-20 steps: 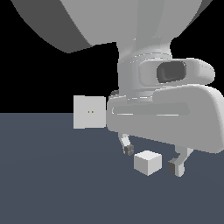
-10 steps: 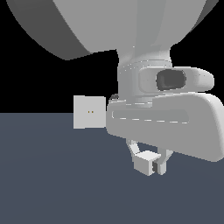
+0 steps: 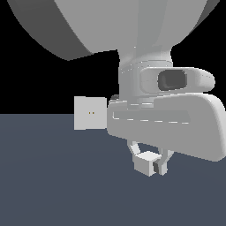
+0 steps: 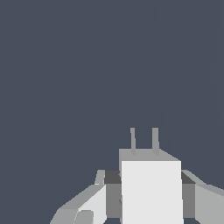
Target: Plug the charger into the wall socket.
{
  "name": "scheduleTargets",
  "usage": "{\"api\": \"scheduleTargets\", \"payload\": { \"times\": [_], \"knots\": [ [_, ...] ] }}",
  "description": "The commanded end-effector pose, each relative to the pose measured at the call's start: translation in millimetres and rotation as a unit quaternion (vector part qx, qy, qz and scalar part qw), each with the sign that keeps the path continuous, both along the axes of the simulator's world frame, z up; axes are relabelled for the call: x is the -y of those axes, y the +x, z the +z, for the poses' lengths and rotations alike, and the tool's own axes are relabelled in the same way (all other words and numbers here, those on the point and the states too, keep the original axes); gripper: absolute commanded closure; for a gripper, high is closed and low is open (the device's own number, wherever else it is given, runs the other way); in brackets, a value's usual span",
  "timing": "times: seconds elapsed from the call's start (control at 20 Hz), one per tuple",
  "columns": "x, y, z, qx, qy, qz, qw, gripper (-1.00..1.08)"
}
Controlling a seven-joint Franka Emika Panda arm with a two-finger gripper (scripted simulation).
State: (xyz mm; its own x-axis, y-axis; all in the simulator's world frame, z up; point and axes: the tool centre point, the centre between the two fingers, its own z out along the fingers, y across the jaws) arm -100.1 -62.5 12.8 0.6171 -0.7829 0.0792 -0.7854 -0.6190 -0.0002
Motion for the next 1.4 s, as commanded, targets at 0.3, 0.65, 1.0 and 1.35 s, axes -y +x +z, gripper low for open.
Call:
{"api": "scheduleTargets", "payload": {
  "times": [0.3, 0.65, 1.0, 1.35],
  "knots": [
    [-4, 14, 9, 0.0, -0.001, 0.06, 0.9982, 1.08],
    [-14, 34, 23, 0.001, -0.001, 0.157, 0.9875, 1.08],
    [-32, 56, 40, 0.001, -0.002, 0.275, 0.9614, 1.08],
    [-55, 73, 57, 0.001, -0.002, 0.387, 0.922, 1.08]
  ]
}}
